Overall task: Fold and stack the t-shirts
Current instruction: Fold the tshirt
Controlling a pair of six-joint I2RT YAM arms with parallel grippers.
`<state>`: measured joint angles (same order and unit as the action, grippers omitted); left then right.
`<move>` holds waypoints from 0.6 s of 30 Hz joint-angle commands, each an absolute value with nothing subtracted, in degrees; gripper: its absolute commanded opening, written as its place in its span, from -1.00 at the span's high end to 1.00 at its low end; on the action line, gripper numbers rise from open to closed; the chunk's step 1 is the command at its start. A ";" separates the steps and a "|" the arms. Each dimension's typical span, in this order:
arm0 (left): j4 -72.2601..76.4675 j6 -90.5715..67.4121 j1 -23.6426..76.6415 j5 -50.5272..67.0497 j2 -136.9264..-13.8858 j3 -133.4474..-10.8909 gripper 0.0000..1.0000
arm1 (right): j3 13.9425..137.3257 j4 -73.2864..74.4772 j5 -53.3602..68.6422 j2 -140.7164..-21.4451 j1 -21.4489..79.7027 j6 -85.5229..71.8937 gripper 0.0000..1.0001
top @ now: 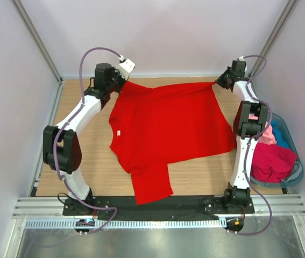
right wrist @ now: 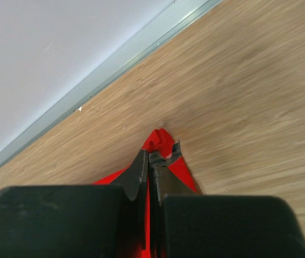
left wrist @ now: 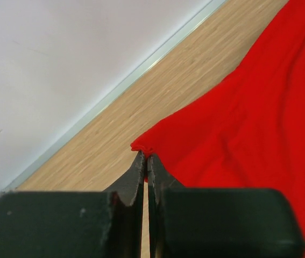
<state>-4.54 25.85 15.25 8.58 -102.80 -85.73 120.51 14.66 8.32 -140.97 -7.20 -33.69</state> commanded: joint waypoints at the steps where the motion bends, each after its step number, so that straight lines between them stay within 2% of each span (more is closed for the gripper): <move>1: -11.85 25.84 15.20 9.22 -97.84 -84.91 0.99 | 120.41 16.42 8.53 -134.83 -7.73 -31.99 0.98; 10: -17.92 25.04 15.29 10.46 -90.44 -77.88 0.99 | 115.50 19.51 9.84 -130.00 -7.82 -29.62 0.98; 14: -22.14 24.62 15.55 14.49 -89.91 -76.91 0.99 | 106.81 18.10 8.97 -125.34 -7.91 -28.48 0.98; 18: -24.08 23.21 16.35 15.12 -88.33 -74.01 0.99 | 104.07 19.77 8.52 -124.28 -8.00 -27.95 0.98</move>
